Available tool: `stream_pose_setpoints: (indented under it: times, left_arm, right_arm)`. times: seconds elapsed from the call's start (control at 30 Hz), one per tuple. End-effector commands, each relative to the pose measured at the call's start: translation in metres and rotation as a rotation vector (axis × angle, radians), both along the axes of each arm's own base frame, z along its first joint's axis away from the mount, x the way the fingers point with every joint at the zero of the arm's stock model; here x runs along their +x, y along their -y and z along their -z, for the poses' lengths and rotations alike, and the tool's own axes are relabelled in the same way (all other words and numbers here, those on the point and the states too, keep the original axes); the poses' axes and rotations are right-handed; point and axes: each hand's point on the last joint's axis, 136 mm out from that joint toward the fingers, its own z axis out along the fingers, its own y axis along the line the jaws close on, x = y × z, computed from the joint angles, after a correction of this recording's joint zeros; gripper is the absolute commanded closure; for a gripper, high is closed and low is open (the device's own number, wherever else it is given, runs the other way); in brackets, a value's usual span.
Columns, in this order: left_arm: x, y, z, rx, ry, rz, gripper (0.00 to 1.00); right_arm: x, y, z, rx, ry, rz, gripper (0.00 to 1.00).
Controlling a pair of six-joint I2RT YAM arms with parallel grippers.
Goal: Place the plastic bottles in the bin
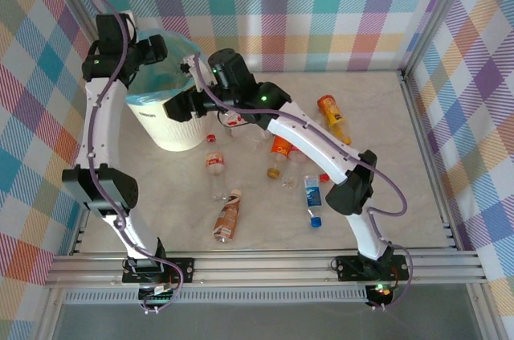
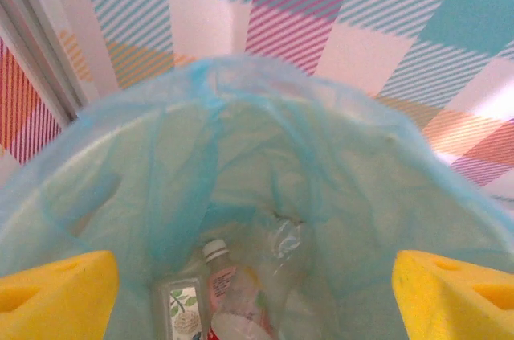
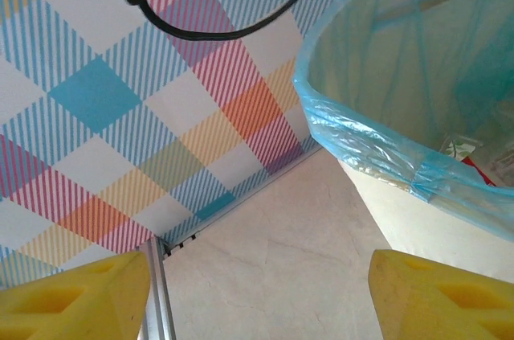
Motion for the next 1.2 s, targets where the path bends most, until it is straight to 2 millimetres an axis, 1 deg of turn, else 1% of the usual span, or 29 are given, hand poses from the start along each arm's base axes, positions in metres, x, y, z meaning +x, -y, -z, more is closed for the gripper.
stream_pose_setpoints:
  times: [0.0,0.1,0.2,0.3,0.37,0.4,0.5,0.6,0.7,0.77,0.87,0.97,1.1,1.17]
  left_arm:
    - [-0.038,0.005,-0.063,-0.032,0.129,0.028,0.12]
    - [-0.061,0.015,-0.089,-0.069,0.182,0.06,0.12]
    - [-0.084,0.03,-0.105,-0.095,0.214,0.101,0.13]
    - [-0.108,0.053,-0.11,-0.099,0.215,0.169,0.13]
    - [-0.124,0.072,-0.108,-0.095,0.207,0.228,0.13]
    - [-0.134,0.081,-0.105,-0.092,0.202,0.259,0.14]
    - [-0.162,0.103,-0.086,-0.08,0.164,0.333,0.14]
    - [-0.191,0.119,-0.062,-0.091,0.123,0.408,0.14]
    - [-0.223,0.129,-0.026,-0.134,0.055,0.48,0.14]
    - [-0.245,0.131,-0.001,-0.163,0.012,0.513,0.13]
    - [-0.269,0.125,0.036,-0.2,-0.064,0.482,0.13]
    - [-0.287,0.114,0.068,-0.23,-0.13,0.412,0.13]
    - [-0.303,0.1,0.101,-0.267,-0.18,0.318,0.12]
    - [-0.31,0.092,0.116,-0.276,-0.208,0.261,0.12]
  right_arm:
    - [-0.017,0.024,-0.041,0.034,0.071,0.001,0.27]
    - [-0.021,0.039,-0.045,0.009,0.099,0.026,0.27]
    - [-0.024,0.053,-0.04,-0.031,0.112,0.05,0.28]
    - [-0.028,0.067,-0.025,-0.088,0.094,0.071,0.27]
    - [-0.032,0.077,-0.013,-0.12,0.072,0.089,0.27]
    - [-0.034,0.082,-0.004,-0.139,0.055,0.098,0.27]
    - [-0.038,0.096,0.026,-0.187,-0.003,0.133,0.27]
    - [-0.045,0.105,0.063,-0.249,-0.083,0.149,0.27]
    - [-0.054,0.108,0.101,-0.313,-0.17,0.151,0.29]
    - [-0.061,0.108,0.127,-0.362,-0.211,0.155,0.29]
    - [-0.069,0.105,0.163,-0.427,-0.265,0.159,0.29]
    - [-0.073,0.096,0.193,-0.473,-0.308,0.159,0.28]
    - [-0.069,0.081,0.223,-0.515,-0.345,0.165,0.28]
    - [-0.063,0.075,0.239,-0.534,-0.357,0.181,0.26]
